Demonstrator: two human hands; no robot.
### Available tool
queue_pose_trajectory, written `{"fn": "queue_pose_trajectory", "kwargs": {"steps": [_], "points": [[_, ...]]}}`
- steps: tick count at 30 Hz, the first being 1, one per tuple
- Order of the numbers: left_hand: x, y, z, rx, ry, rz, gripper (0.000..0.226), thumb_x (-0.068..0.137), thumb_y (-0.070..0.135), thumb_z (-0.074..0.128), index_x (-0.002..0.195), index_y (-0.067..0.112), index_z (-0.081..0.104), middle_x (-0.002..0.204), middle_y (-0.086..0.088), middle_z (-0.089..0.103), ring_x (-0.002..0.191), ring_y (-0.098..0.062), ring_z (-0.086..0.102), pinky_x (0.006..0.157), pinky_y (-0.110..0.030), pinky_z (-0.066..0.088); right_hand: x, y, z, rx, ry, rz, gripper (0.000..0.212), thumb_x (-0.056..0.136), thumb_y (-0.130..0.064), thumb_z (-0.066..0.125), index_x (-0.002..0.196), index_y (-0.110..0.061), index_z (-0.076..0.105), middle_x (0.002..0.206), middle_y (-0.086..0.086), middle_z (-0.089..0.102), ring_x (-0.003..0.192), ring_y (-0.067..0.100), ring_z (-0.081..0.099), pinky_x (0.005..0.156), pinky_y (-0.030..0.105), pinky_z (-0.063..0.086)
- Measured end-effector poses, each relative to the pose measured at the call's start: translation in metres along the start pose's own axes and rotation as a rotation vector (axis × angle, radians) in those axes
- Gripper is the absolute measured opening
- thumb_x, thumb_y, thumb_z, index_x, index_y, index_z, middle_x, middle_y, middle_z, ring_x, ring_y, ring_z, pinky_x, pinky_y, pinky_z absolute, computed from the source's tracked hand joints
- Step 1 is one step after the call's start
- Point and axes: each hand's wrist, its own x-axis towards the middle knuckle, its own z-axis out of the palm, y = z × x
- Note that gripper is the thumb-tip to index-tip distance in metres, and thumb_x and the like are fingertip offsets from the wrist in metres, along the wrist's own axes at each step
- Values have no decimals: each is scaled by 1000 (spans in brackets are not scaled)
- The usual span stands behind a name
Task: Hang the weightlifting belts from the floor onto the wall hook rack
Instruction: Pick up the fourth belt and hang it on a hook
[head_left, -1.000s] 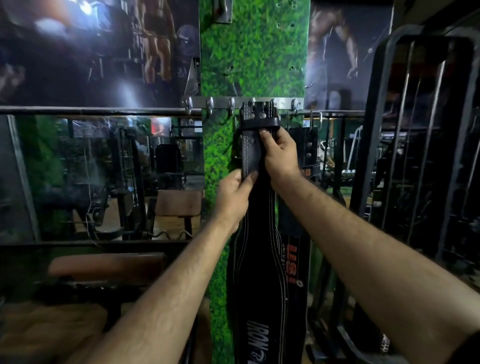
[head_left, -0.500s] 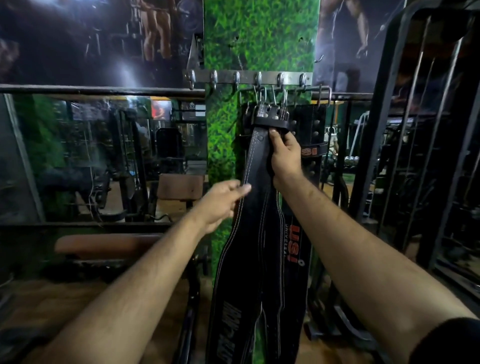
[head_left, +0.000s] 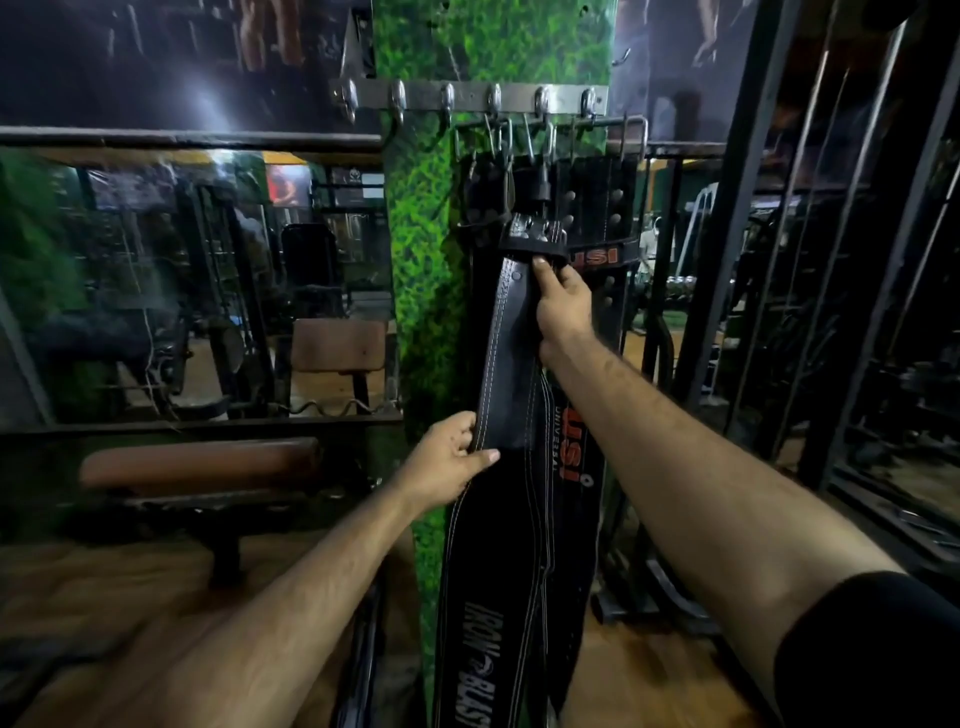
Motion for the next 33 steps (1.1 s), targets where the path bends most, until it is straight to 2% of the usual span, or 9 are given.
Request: {"fn": "queue_pose_trajectory", "kwargs": {"steps": [4, 7, 11, 14, 16, 19, 24, 29, 33], "points": [[6, 45, -25, -60, 14, -43, 47, 97, 12, 64, 140, 3, 50, 128, -10, 65, 111, -15, 61, 83, -24, 53, -8, -4, 11, 15, -140, -7, 14, 102, -15, 57, 93, -15, 68, 88, 5, 74, 77, 14, 70, 73, 29, 60], [18, 106, -42, -324, 122, 49, 26, 103, 25, 53, 126, 13, 60, 107, 9, 75, 98, 0, 67, 82, -24, 51, -18, -5, 19, -55, -283, -54, 10, 101, -9, 58, 96, -8, 67, 92, 12, 73, 78, 17, 70, 77, 32, 60], [32, 153, -51, -519, 230, 192, 29, 99, 21, 61, 114, -2, 70, 105, -15, 76, 103, -29, 71, 96, -43, 57, -33, 5, 18, -146, -380, -176, 16, 96, -6, 65, 111, -2, 69, 104, 17, 74, 92, 21, 71, 83, 31, 60], [37, 155, -49, -504, 311, 199, 27, 98, 12, 61, 73, 12, 73, 73, -1, 75, 71, -17, 71, 73, -33, 59, -36, 20, 3, -206, -401, -135, 33, 87, -20, 78, 103, 7, 68, 94, 16, 72, 84, 20, 67, 77, 31, 56], [38, 152, -43, -509, 306, 196, 25, 98, 11, 62, 74, 13, 68, 69, 0, 73, 67, -15, 69, 68, -32, 58, -44, 36, -7, -241, -419, -76, 55, 80, -34, 84, 96, 14, 64, 90, 24, 71, 83, 25, 62, 78, 38, 53], [39, 145, -36, -532, 351, 166, 17, 97, 17, 65, 81, 12, 66, 75, -2, 72, 71, -17, 68, 67, -35, 59, -60, 61, -22, -306, -464, -31, 8, 89, -10, 75, 91, -3, 72, 81, 2, 78, 74, 8, 69, 71, 24, 57], [41, 155, -37, -605, 412, 154, 12, 98, 18, 63, 97, 6, 63, 87, -3, 71, 69, -15, 67, 53, -30, 57, -84, 105, -59, -509, -523, 127, 6, 86, -8, 78, 86, -8, 72, 70, -8, 76, 65, 2, 70, 63, 21, 57], [37, 166, -42, -644, 415, 168, 18, 98, 18, 63, 80, 14, 63, 77, -1, 72, 56, -14, 67, 48, -30, 58, -87, 123, -102, -1007, -643, 315, 41, 73, -44, 88, 92, -13, 70, 95, 3, 75, 89, 21, 74, 74, 37, 62], [40, 168, -53, -640, 461, 176, 25, 97, 19, 66, 72, 19, 61, 76, 0, 71, 61, -12, 67, 53, -29, 58, -74, 94, -69, -711, -591, 194, 61, 70, -50, 89, 96, 2, 70, 92, 7, 75, 81, 23, 72, 79, 48, 60]]}}
